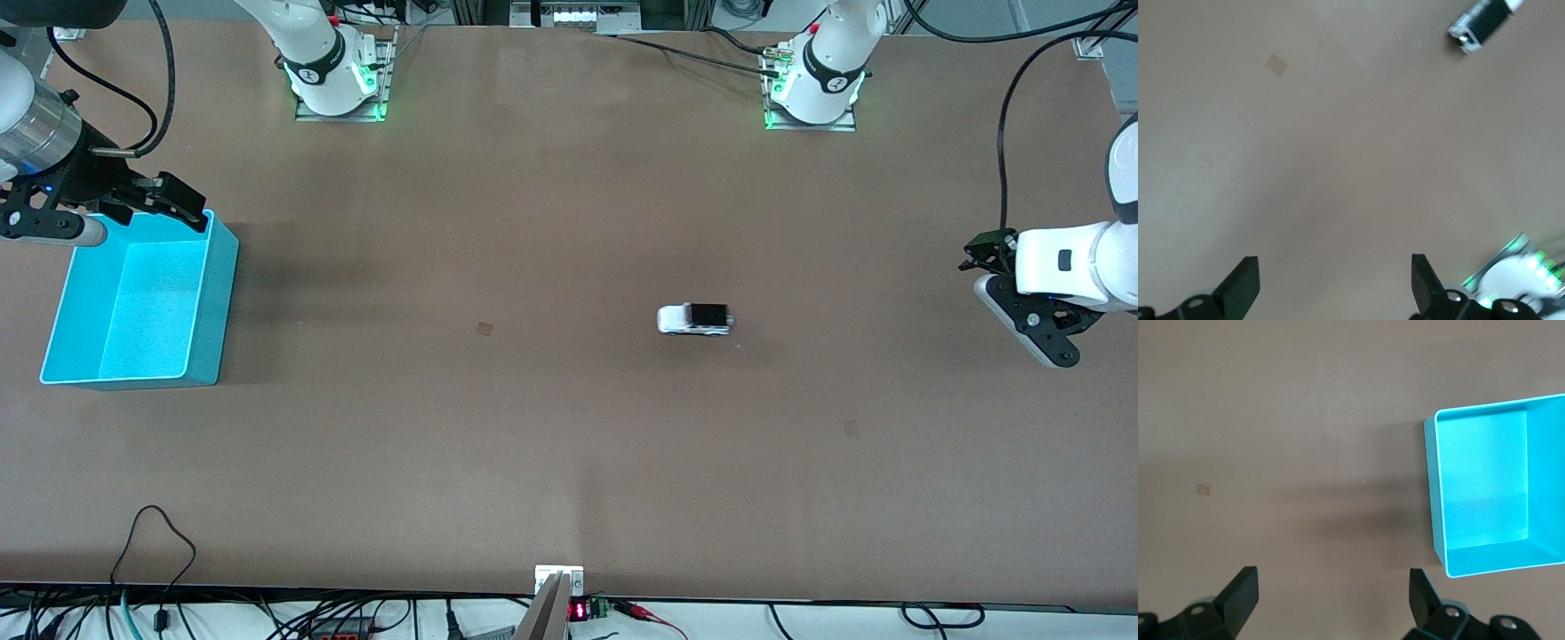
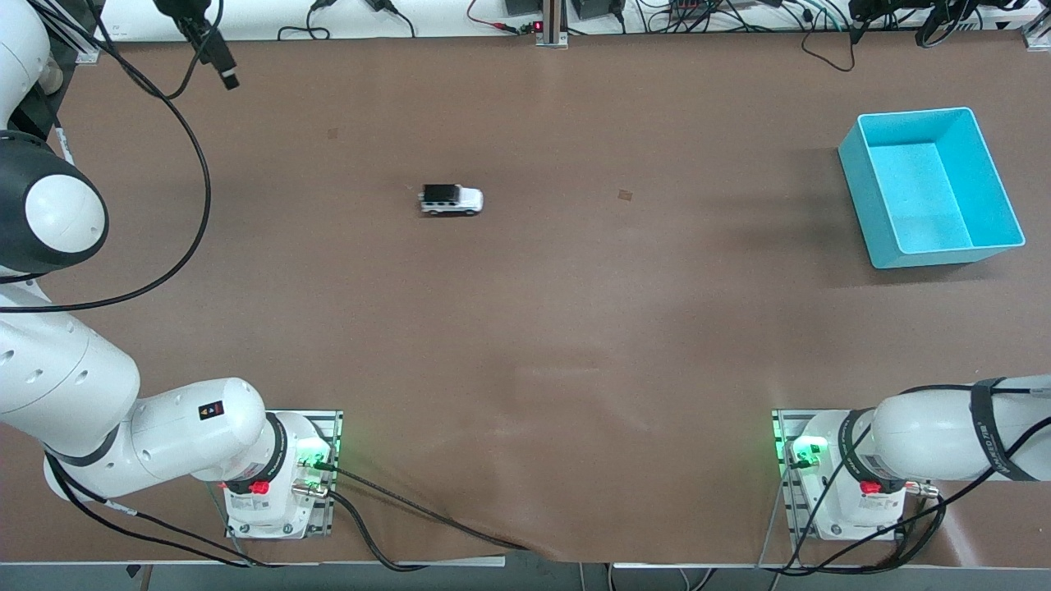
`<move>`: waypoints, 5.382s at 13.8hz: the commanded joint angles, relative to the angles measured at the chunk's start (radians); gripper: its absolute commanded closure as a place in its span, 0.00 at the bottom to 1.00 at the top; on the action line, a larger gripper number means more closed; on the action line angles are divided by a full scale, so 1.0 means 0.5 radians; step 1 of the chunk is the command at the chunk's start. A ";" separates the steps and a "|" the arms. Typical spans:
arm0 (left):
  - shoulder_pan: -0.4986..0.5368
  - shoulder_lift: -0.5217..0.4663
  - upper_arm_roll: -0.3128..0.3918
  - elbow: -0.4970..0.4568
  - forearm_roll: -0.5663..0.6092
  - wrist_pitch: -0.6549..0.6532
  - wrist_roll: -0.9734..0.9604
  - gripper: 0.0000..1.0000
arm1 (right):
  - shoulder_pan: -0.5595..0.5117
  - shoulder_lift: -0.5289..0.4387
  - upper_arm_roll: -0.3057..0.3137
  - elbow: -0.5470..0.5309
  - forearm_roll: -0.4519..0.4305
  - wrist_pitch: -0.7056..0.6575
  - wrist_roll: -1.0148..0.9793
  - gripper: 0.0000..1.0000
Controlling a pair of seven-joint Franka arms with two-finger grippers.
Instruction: Wind and store white jeep toy
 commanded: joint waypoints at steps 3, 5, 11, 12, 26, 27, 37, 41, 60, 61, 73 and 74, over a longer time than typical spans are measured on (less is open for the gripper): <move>-0.239 -0.211 0.142 0.031 -0.071 -0.072 -1.071 0.00 | 0.001 -0.001 -0.003 0.018 0.021 -0.018 0.007 0.00; -0.399 -0.339 0.327 -0.057 -0.077 -0.047 -1.345 0.00 | 0.001 -0.001 -0.003 0.015 0.021 -0.021 0.007 0.00; -0.593 -0.748 0.754 -0.686 -0.390 0.490 -1.521 0.00 | 0.007 -0.001 -0.003 0.015 0.021 -0.021 0.007 0.00; -0.593 -0.760 0.742 -0.687 -0.387 0.475 -1.518 0.00 | 0.004 -0.001 -0.003 0.015 0.021 -0.018 0.007 0.00; -0.590 -0.739 0.662 -0.604 -0.323 0.324 -1.518 0.00 | -0.002 -0.010 -0.012 0.033 0.018 -0.021 -0.012 0.00; -0.590 -0.736 0.665 -0.601 -0.323 0.324 -1.518 0.00 | -0.002 -0.007 -0.012 0.033 0.018 -0.021 -0.009 0.00; -0.584 -0.736 0.662 -0.598 -0.323 0.309 -1.518 0.00 | -0.103 0.149 -0.031 0.005 0.021 -0.174 -1.056 0.00; -0.590 -0.736 0.659 -0.595 -0.320 0.309 -1.518 0.00 | -0.232 0.407 -0.028 0.002 0.025 -0.144 -1.998 0.00; -0.590 -0.739 0.662 -0.598 -0.320 0.306 -1.518 0.00 | -0.398 0.763 -0.031 -1.041 0.025 1.534 -3.129 0.00; -0.590 -0.736 0.662 -0.598 -0.320 0.293 -1.515 0.00 | -0.398 0.784 -0.028 -1.041 0.025 1.565 -3.126 0.00; -0.578 -0.736 0.665 -0.595 -0.320 0.287 -1.515 0.00 | -0.386 0.705 0.070 -0.894 0.049 1.565 -3.166 1.00; -0.578 -0.736 0.665 -0.595 -0.320 0.287 -1.515 0.00 | -0.380 0.678 0.083 -0.827 0.092 1.538 -3.166 1.00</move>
